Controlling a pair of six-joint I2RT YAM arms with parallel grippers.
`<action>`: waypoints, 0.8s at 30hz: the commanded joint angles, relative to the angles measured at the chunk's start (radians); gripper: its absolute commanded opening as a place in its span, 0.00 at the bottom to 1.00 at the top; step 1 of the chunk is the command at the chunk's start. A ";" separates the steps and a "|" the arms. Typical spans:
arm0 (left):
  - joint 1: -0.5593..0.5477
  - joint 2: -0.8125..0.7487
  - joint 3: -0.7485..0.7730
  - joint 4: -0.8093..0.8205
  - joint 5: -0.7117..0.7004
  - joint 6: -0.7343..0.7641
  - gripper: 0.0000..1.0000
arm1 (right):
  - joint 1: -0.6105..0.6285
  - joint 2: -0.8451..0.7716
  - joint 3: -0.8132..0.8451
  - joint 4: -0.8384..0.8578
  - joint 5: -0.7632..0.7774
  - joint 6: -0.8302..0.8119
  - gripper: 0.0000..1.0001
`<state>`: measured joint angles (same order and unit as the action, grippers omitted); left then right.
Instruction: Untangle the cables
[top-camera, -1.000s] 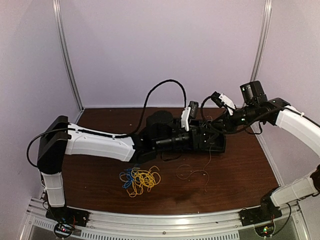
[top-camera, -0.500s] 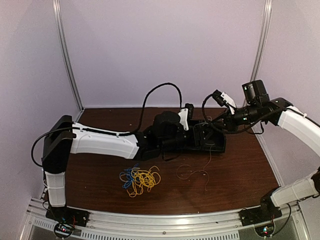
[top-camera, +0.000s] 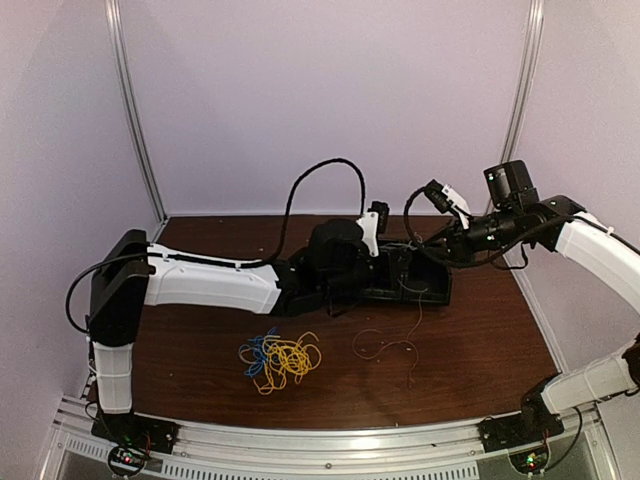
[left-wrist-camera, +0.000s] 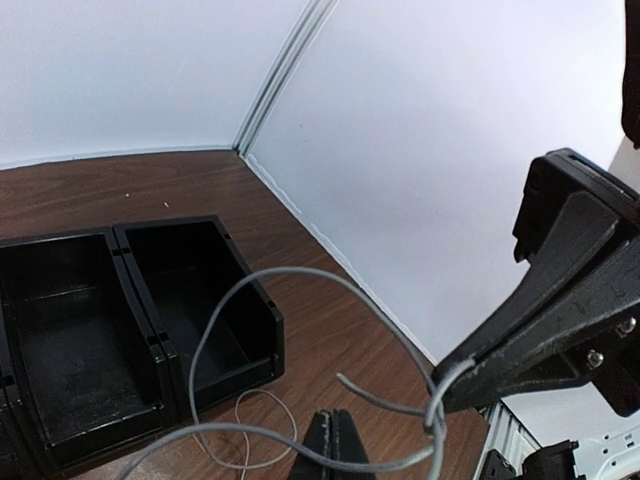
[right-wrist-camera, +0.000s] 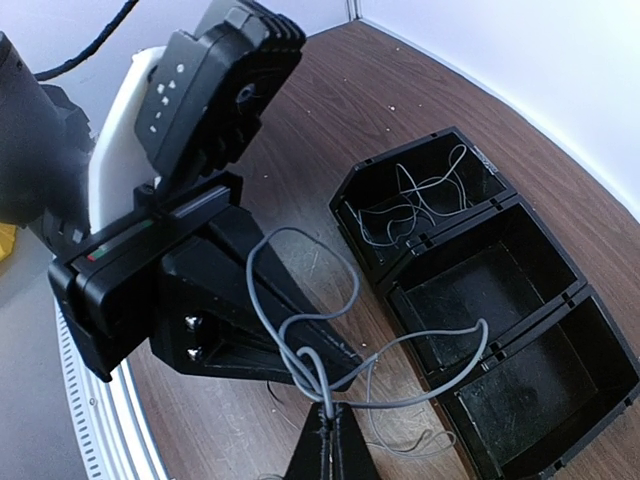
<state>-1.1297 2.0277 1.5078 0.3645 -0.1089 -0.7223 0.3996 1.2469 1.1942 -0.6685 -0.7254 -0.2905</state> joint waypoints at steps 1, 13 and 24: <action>-0.003 -0.043 -0.003 -0.019 0.089 0.080 0.00 | -0.006 -0.014 0.018 0.033 0.080 0.030 0.00; -0.018 -0.409 -0.399 0.158 0.147 0.224 0.00 | -0.031 0.030 -0.010 0.065 0.140 0.043 0.00; -0.036 -0.204 -0.170 0.131 0.224 0.200 0.52 | -0.031 0.028 0.003 0.056 0.106 0.057 0.00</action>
<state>-1.1561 1.7565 1.2755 0.4728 0.1112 -0.5049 0.3733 1.2774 1.1904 -0.6285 -0.6022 -0.2539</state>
